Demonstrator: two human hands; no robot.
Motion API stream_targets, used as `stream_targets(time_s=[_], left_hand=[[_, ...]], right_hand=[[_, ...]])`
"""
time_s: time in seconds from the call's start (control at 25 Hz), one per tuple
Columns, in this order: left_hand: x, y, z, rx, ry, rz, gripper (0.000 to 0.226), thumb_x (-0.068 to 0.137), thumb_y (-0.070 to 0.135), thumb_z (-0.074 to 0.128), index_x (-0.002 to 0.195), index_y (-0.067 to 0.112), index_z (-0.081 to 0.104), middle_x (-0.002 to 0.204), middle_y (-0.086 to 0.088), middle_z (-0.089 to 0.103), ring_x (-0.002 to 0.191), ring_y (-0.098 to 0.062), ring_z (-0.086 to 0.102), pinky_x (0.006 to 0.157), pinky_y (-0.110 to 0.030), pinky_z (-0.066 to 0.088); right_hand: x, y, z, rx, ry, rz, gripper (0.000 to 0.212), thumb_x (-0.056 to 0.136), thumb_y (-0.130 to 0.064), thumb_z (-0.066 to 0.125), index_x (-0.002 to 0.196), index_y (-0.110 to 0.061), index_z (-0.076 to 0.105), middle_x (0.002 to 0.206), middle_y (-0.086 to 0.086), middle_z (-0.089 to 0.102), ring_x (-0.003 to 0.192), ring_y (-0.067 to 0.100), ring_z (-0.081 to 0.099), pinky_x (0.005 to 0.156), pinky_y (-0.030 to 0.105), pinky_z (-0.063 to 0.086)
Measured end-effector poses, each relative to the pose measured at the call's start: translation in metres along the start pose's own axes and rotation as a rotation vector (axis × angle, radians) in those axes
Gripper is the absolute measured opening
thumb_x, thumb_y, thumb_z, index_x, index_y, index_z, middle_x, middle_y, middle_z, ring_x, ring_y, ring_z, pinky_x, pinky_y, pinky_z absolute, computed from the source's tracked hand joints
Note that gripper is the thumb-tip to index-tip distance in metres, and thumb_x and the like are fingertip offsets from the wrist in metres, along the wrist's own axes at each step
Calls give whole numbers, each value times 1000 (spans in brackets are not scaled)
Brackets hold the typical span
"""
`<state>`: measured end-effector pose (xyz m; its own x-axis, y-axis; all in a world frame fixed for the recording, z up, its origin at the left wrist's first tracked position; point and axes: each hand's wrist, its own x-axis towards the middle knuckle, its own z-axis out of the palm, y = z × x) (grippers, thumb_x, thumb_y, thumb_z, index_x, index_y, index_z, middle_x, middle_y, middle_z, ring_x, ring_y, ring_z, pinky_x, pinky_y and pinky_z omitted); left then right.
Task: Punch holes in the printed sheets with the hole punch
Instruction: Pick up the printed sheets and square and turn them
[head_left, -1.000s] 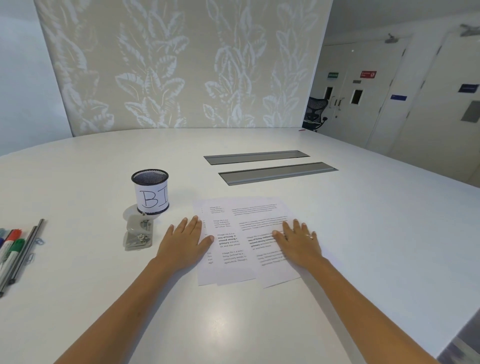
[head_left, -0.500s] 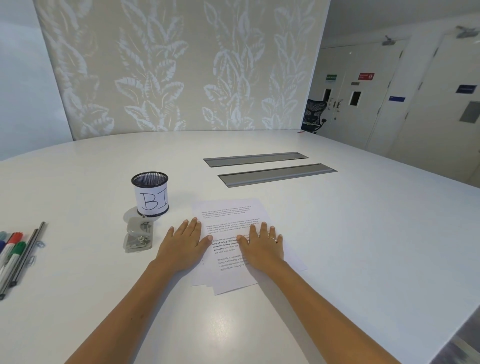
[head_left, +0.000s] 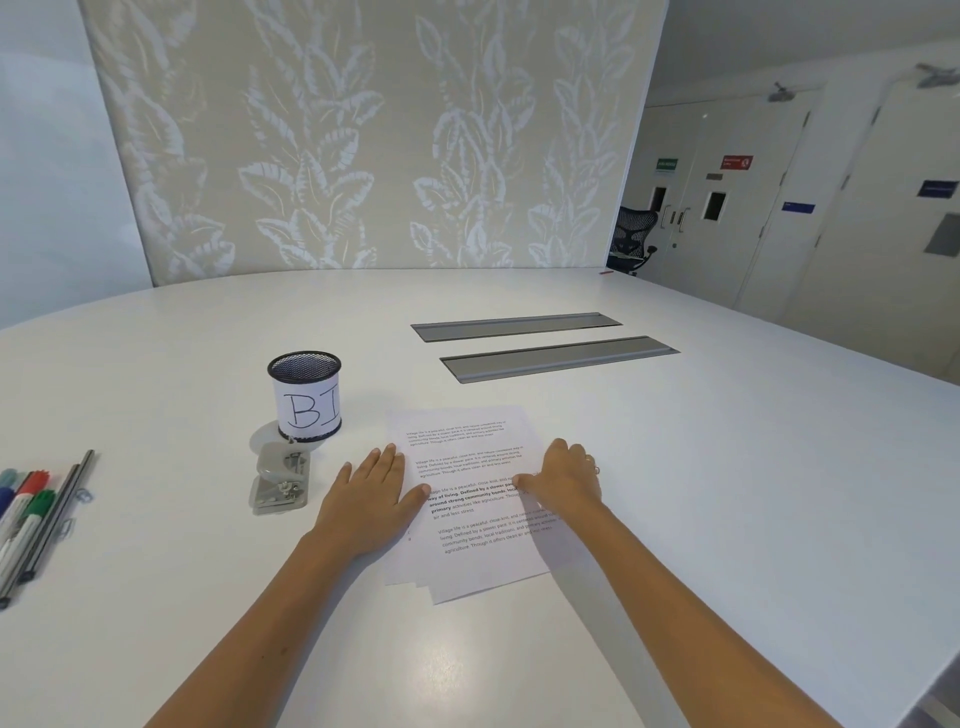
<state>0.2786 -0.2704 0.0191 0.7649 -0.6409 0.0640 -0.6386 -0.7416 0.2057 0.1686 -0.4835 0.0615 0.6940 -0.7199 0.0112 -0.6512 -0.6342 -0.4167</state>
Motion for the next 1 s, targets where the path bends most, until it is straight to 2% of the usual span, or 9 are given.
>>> stream_targets(time_s=[0.12,0.2,0.28,0.36,0.48,0.64,0.8,0.88,1.0], left_hand=[[0,0,1,7,-7,-1,73,96,57,17,152,13,7,163,-2,2,149,-18,2,120,-44,4],[1,0,1,10,-14,2,73,96,57,17,152,13,7,163,-3,2,149,-18,2,120,-44,4],[1,0,1,8,-16,2,73,96,58,17,152,12,7,163,-3,2,150,-18,2,120,-44,4],[0,0,1,2,-20,0,73,96,58,17,152,13,7,163,-2,2,149,-18,2,120,-44,4],[1,0,0,8,-19,0,73,96,58,17,152,13,7,163,-2,1,149,-18,1,120,-44,4],[2,-1,1,7,-16,-1,73,95,58,17,152,13,7,163,-2,2,149,-18,2,120,-44,4],[0,0,-1,-18,-16,4,70,97,56,19,152,15,9,163,-1,2,149,-17,2,120,-44,4],[-2,0,-4,-110,5,-2,67,98,51,21,152,15,10,163,-2,4,149,-16,5,120,-41,4],[-3,-1,-7,-309,67,-35,63,99,45,28,151,11,15,162,-4,14,148,-15,12,119,-39,5]], right_hand=[[3,-6,-5,-13,-37,18,57,75,-38,76,112,-2,52,123,18,55,119,36,49,87,40,46],[3,-9,-10,4,-76,19,39,74,-33,78,90,-6,53,111,15,63,111,36,55,74,35,46],[4,-10,-14,66,-116,38,37,72,-27,79,74,-10,46,97,9,62,106,34,58,70,32,44],[7,-9,-19,151,-173,43,39,68,-23,81,80,-9,47,94,8,58,102,32,60,75,34,49],[16,-2,-26,324,-250,41,53,62,-17,85,101,-1,53,103,11,63,100,33,63,88,40,54],[27,3,-30,570,-316,29,54,62,-4,82,109,0,56,108,18,66,97,37,65,89,52,54],[28,15,-26,631,-346,-23,28,68,4,79,88,-6,64,101,18,71,89,33,69,86,45,56],[24,25,-24,708,-336,-55,27,69,6,78,92,-2,68,100,19,73,87,32,70,85,43,56],[20,38,-24,843,-304,-57,27,71,6,76,97,2,69,94,16,74,79,27,70,76,35,56]])
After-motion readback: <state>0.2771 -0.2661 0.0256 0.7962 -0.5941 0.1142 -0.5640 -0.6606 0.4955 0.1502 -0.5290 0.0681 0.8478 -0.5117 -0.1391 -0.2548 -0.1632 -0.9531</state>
